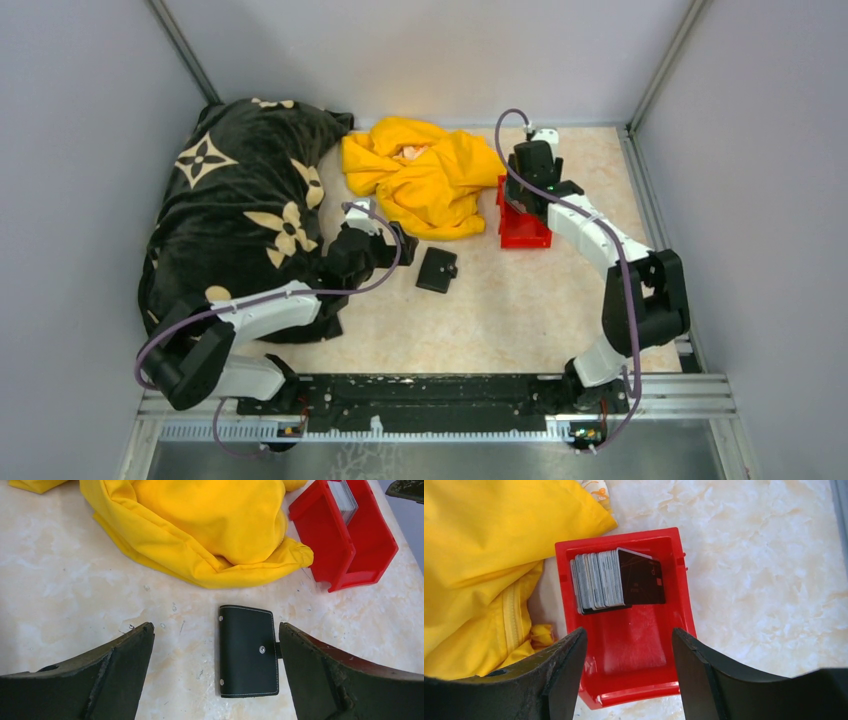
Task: Put the credit cards into the card holder
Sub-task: Pick up the credit card from the storage box.
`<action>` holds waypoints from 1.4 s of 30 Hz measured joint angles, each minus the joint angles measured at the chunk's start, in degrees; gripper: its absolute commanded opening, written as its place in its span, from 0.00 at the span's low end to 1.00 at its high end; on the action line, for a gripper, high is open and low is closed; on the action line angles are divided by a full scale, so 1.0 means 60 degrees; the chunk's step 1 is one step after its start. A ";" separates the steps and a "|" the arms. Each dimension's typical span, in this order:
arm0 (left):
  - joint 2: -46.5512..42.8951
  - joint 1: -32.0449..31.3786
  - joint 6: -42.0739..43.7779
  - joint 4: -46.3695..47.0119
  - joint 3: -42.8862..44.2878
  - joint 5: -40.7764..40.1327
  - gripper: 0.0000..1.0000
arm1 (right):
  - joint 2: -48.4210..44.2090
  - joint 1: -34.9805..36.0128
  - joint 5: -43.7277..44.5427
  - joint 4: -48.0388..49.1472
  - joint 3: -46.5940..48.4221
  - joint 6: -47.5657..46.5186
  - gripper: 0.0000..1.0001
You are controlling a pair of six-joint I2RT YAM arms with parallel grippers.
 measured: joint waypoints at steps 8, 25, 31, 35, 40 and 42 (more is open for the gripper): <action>0.0000 0.0000 0.0007 -0.0368 0.0026 -0.0051 0.89 | 0.0474 -0.0718 -0.1621 0.0612 0.0000 0.0197 0.61; 0.0503 -0.0011 0.0062 -0.0721 0.0280 0.0036 0.84 | 0.1639 -0.1632 -0.3209 0.1137 0.0066 0.0630 0.58; 0.0747 -0.0011 0.0076 -0.0718 0.0284 0.0098 0.84 | 0.2087 -0.1712 -0.3534 0.1246 0.0353 0.0688 0.54; 0.0889 -0.0011 0.0080 -0.0707 0.0324 0.0127 0.85 | 0.2302 -0.1821 -0.3687 0.1337 0.0568 0.0765 0.41; 0.1005 -0.0011 0.0095 -0.0681 0.0433 0.0164 0.85 | 0.2361 -0.1942 -0.3847 0.1377 0.0667 0.0827 0.32; 0.1027 -0.0011 0.0113 -0.0656 0.0455 0.0175 0.85 | 0.2361 -0.1967 -0.3901 0.1384 0.0670 0.0831 0.30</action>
